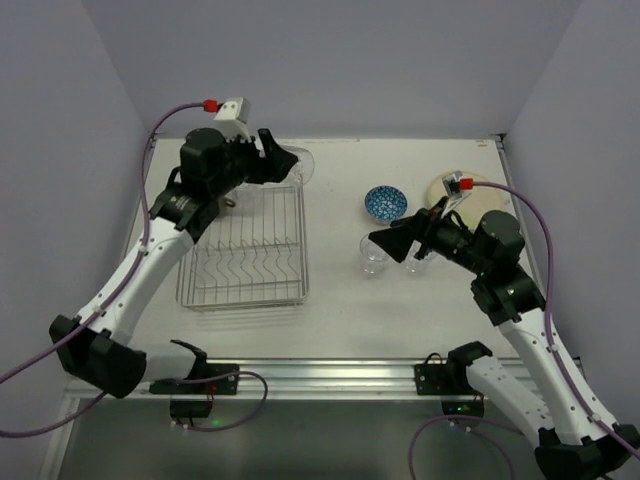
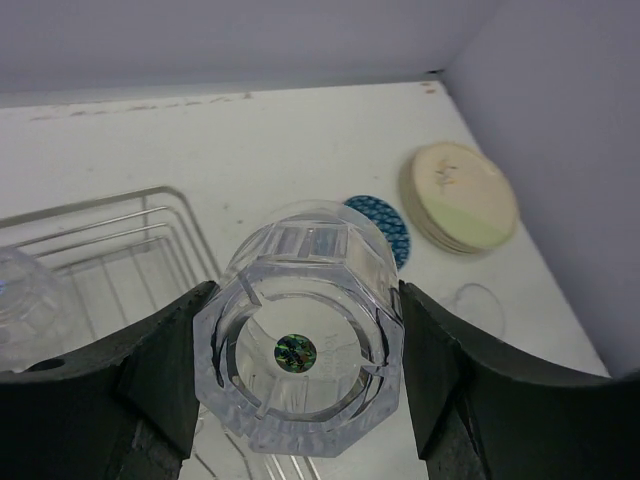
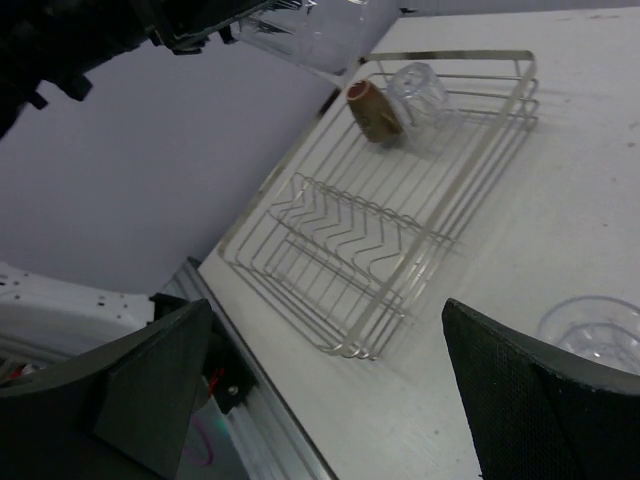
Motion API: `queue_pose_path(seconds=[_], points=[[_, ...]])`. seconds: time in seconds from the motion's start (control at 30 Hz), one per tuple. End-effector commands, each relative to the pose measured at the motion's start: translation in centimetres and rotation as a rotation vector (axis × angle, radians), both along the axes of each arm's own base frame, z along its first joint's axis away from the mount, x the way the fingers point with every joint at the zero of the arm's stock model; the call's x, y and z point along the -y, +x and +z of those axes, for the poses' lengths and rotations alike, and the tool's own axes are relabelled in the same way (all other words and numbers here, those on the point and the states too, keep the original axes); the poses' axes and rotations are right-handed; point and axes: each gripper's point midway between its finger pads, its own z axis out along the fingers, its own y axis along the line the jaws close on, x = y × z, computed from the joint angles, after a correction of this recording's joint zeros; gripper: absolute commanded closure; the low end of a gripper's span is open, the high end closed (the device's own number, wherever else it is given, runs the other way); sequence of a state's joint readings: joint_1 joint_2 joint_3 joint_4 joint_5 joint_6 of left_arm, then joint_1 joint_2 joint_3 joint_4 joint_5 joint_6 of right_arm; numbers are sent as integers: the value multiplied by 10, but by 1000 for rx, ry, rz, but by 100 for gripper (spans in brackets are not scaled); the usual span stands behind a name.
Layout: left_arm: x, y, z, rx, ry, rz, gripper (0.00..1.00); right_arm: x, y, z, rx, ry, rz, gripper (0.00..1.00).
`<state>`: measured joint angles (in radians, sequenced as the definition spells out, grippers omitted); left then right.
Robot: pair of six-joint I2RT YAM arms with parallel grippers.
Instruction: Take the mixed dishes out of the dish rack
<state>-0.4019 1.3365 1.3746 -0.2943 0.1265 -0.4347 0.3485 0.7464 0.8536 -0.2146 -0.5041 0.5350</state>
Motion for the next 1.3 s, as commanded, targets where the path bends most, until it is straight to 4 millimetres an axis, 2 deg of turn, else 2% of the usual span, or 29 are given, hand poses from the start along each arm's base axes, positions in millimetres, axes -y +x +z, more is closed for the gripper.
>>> queue_pose_path(seconds=[0.0,0.07,0.1,0.17,0.2,0.27,0.3,0.37,0.57,0.67,0.9,0.97,1.0,1.17,1.23,1.27], points=[[37,-49,69,188,-248,-276,100,-29,-29,48,119,170,256,1],[46,-65,76,243,-310,-374,100,-36,-30,52,91,210,304,1],[54,-81,78,225,-348,-462,100,-38,-30,59,124,231,325,1],[62,-96,81,239,-386,-554,100,-44,-31,62,99,260,368,2],[66,-109,81,208,-421,-626,100,-45,-32,68,127,273,385,2],[68,-122,91,251,-464,-690,100,-50,-34,74,134,302,422,2],[69,-131,83,206,-493,-727,100,-51,-35,76,137,310,434,3],[71,-144,88,231,-513,-788,100,-55,-36,82,154,329,460,3],[80,-161,77,178,-561,-859,100,-62,-33,94,177,375,501,5],[82,-164,71,166,-578,-867,100,-70,-29,97,169,404,517,10],[80,-163,65,179,-579,-844,100,-83,-22,105,148,473,487,49],[79,-162,63,182,-581,-834,100,-85,-22,107,140,488,490,50],[78,-163,64,190,-581,-830,100,-87,-24,107,136,495,498,59],[77,-161,65,208,-580,-804,100,-91,-27,109,119,538,518,72],[77,-160,65,207,-581,-801,100,-92,-29,111,119,538,533,87],[77,-160,65,208,-581,-802,100,-92,-30,111,117,534,540,91]])
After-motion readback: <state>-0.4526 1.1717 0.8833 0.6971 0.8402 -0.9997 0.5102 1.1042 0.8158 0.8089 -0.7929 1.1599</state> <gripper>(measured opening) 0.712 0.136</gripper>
